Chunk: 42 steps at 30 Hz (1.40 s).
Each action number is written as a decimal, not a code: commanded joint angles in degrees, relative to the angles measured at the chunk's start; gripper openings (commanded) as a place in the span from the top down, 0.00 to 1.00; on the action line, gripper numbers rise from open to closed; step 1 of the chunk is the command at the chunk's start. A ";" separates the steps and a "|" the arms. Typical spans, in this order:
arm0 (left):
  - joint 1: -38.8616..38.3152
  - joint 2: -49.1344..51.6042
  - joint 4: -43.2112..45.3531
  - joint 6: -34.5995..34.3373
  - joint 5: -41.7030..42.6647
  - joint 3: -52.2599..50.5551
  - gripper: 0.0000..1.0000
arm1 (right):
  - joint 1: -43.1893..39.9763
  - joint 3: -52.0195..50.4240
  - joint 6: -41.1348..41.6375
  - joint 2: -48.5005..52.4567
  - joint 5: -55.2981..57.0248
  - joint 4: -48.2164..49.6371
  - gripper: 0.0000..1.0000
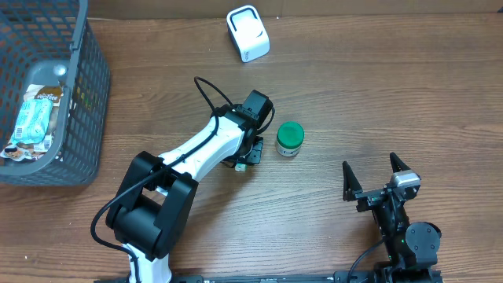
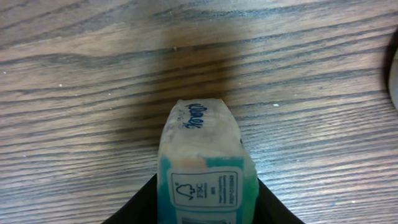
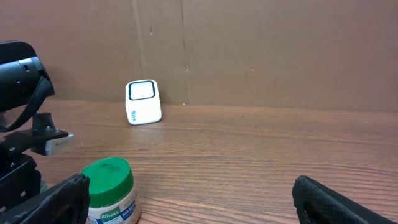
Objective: Scan the item barcode
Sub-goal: 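Lower the Kleenex pack upright onto the table left of the jar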
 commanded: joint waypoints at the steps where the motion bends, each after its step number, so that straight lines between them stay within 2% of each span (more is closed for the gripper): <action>1: -0.50 -0.57 0.13 -1.99 1.46 -0.57 0.70 | -0.15 -0.59 -0.24 -0.46 0.52 0.26 0.00; 19: -3.48 -0.57 -1.90 -6.88 1.16 4.28 0.76 | -0.15 -0.59 -0.24 -0.46 0.52 0.26 0.00; 26: -6.43 -0.57 -2.58 -15.43 -2.27 6.32 0.79 | -0.15 -0.59 -0.24 -0.46 0.52 0.26 0.00; 30: -7.61 -0.57 -2.27 -18.64 -2.71 6.29 0.77 | -0.15 -0.59 -0.26 -0.46 0.55 0.26 0.00; 42: -8.22 0.17 -1.75 -21.40 -2.89 6.19 0.76 | -0.15 -0.59 -0.24 -0.46 0.52 0.24 0.00</action>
